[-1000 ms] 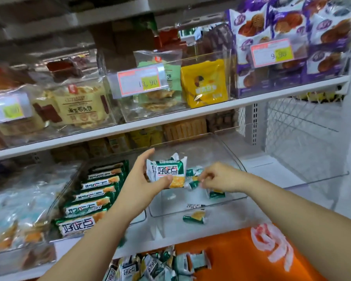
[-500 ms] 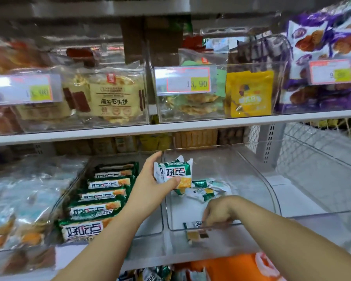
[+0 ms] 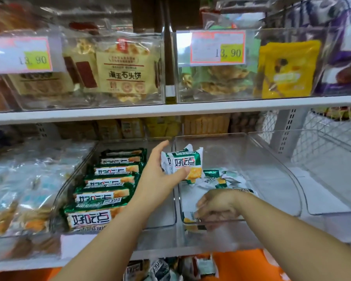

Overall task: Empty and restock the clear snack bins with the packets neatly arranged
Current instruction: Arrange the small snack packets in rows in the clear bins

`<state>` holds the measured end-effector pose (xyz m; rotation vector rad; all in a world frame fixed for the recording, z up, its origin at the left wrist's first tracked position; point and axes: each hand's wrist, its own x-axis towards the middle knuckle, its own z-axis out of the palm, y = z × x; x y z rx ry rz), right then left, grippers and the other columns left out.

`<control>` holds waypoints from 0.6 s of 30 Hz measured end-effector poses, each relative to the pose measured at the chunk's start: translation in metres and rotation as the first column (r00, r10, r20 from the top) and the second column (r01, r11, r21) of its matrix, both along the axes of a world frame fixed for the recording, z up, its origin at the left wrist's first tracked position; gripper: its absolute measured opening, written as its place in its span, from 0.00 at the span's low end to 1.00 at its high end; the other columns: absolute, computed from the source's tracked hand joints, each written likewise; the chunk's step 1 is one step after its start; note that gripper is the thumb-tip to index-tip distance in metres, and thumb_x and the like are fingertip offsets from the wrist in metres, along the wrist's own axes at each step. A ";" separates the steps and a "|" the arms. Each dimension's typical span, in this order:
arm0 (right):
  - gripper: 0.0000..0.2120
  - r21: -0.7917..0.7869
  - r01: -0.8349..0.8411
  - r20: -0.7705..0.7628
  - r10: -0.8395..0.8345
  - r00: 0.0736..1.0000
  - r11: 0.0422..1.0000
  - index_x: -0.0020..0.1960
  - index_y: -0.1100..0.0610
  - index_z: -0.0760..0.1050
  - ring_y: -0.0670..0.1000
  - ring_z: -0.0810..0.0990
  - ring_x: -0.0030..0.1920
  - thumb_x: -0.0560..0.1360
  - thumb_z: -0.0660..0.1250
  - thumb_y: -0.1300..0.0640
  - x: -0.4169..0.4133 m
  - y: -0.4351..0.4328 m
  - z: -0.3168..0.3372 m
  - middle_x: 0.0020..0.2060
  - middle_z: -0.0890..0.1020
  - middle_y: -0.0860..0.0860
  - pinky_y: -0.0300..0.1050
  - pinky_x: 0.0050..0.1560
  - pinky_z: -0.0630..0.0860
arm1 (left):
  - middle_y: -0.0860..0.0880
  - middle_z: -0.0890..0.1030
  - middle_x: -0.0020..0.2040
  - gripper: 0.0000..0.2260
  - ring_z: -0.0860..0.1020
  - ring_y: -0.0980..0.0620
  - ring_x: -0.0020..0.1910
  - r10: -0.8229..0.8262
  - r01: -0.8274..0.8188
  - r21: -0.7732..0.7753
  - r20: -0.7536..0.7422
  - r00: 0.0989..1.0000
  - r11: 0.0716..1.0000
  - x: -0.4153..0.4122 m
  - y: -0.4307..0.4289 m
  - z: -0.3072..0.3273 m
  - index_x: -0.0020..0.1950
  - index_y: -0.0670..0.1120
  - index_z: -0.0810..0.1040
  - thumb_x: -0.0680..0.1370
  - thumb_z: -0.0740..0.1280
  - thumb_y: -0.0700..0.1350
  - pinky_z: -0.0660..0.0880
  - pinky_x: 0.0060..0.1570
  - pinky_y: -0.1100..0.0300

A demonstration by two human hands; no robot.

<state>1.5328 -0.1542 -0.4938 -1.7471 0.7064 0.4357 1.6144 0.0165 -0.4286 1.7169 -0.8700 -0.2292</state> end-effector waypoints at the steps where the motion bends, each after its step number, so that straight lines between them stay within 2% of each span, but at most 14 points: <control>1: 0.10 0.073 0.055 0.019 -0.056 0.998 0.996 0.47 0.58 0.71 0.50 0.79 0.35 0.72 0.71 0.67 0.001 0.002 0.001 0.39 0.77 0.56 0.43 0.41 0.79 | 0.61 0.78 0.53 0.31 0.77 0.72 0.46 0.014 -0.014 -0.016 -0.010 1.000 1.000 0.002 -0.002 -0.001 0.67 0.63 0.60 0.73 0.74 0.48 0.72 0.43 0.79; 4: 0.24 0.111 0.160 0.053 -0.167 0.985 0.981 0.61 0.58 0.68 0.48 0.79 0.40 0.70 0.72 0.70 0.004 0.006 -0.002 0.46 0.77 0.54 0.39 0.40 0.80 | 0.57 0.79 0.55 0.30 0.78 0.67 0.48 0.024 -0.025 -0.045 -0.033 0.999 0.999 0.002 -0.005 -0.003 0.65 0.64 0.59 0.73 0.74 0.47 0.75 0.47 0.74; 8: 0.35 0.121 0.217 0.080 -0.227 0.971 0.969 0.70 0.58 0.64 0.47 0.77 0.45 0.67 0.75 0.68 0.002 0.012 0.001 0.58 0.74 0.55 0.36 0.36 0.77 | 0.55 0.79 0.57 0.31 0.78 0.67 0.48 0.007 -0.008 -0.029 -0.037 0.999 1.000 -0.003 -0.002 -0.006 0.66 0.65 0.59 0.73 0.74 0.46 0.73 0.44 0.75; 11: 0.35 0.098 0.233 0.100 -0.242 0.965 0.968 0.70 0.60 0.65 0.46 0.78 0.42 0.67 0.75 0.68 -0.002 0.018 0.005 0.54 0.75 0.54 0.36 0.37 0.77 | 0.54 0.77 0.60 0.33 0.77 0.68 0.50 0.011 -0.012 -0.016 -0.023 1.000 1.000 -0.008 0.005 -0.004 0.68 0.65 0.59 0.72 0.74 0.47 0.71 0.44 0.75; 14: 0.33 -0.027 0.235 0.184 -0.226 0.956 0.972 0.67 0.58 0.69 0.49 0.79 0.43 0.66 0.77 0.67 -0.006 0.018 0.019 0.49 0.80 0.55 0.43 0.46 0.79 | 0.59 0.76 0.57 0.33 0.75 0.73 0.46 0.026 -0.026 -0.010 -0.018 1.000 1.000 -0.013 0.014 0.002 0.70 0.62 0.60 0.73 0.74 0.46 0.69 0.39 0.80; 15: 0.32 -0.073 0.265 0.240 -0.241 0.940 0.962 0.66 0.58 0.69 0.50 0.78 0.41 0.66 0.76 0.68 -0.010 0.014 0.028 0.46 0.80 0.56 0.46 0.47 0.78 | 0.61 0.75 0.55 0.33 0.75 0.73 0.45 0.030 -0.031 -0.008 -0.019 0.999 1.000 -0.015 0.017 0.004 0.70 0.62 0.60 0.73 0.74 0.46 0.69 0.37 0.80; 16: 0.30 -0.075 0.313 0.300 -0.278 0.912 0.947 0.65 0.57 0.69 0.51 0.77 0.40 0.66 0.75 0.69 -0.017 0.010 0.040 0.44 0.79 0.55 0.48 0.44 0.78 | 0.62 0.75 0.54 0.32 0.76 0.72 0.45 0.032 -0.032 -0.004 -0.021 0.999 0.999 -0.016 0.021 0.005 0.70 0.61 0.60 0.73 0.73 0.45 0.70 0.37 0.79; 18: 0.27 -0.042 0.403 0.422 -0.349 0.837 0.914 0.63 0.55 0.70 0.51 0.77 0.39 0.68 0.74 0.69 -0.037 0.003 0.065 0.44 0.76 0.55 0.46 0.36 0.77 | 0.58 0.76 0.58 0.32 0.77 0.66 0.50 0.035 -0.034 0.018 -0.016 0.999 0.999 -0.019 0.027 0.007 0.71 0.60 0.59 0.73 0.73 0.46 0.70 0.42 0.74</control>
